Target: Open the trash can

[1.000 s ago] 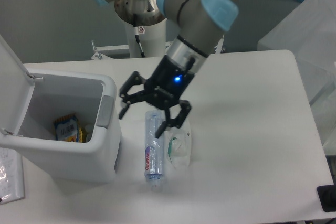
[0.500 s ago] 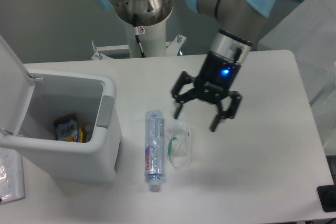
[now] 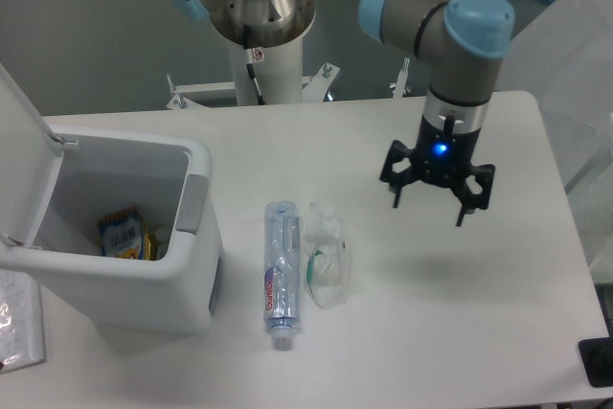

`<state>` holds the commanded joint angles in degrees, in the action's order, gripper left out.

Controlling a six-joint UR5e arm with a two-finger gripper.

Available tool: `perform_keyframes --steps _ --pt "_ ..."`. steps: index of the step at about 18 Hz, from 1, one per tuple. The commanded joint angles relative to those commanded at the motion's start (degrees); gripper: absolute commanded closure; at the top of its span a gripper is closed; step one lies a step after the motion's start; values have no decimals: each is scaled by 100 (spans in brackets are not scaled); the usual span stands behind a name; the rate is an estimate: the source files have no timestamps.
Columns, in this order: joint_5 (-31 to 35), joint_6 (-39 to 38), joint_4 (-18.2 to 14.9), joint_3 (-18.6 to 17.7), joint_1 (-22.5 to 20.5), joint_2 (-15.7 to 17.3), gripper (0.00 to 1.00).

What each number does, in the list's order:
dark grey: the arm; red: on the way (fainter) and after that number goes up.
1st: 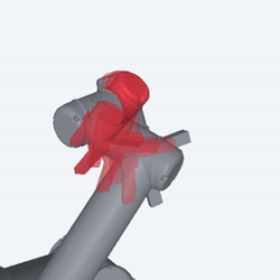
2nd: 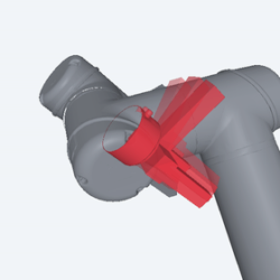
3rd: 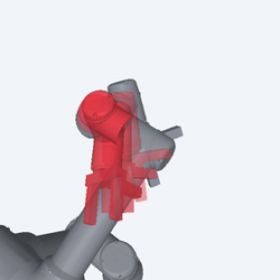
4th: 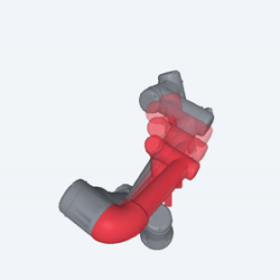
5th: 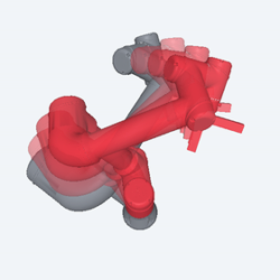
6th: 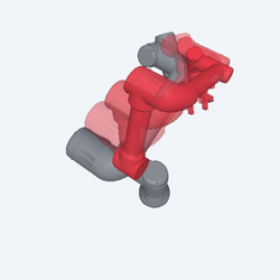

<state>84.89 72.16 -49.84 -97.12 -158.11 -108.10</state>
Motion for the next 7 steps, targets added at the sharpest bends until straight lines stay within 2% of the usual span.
perform_keyframes --steps 5,7 --pt "106 18 -8 334 -114 -167 0" --pt "229 18 1 352 -141 -229 0"
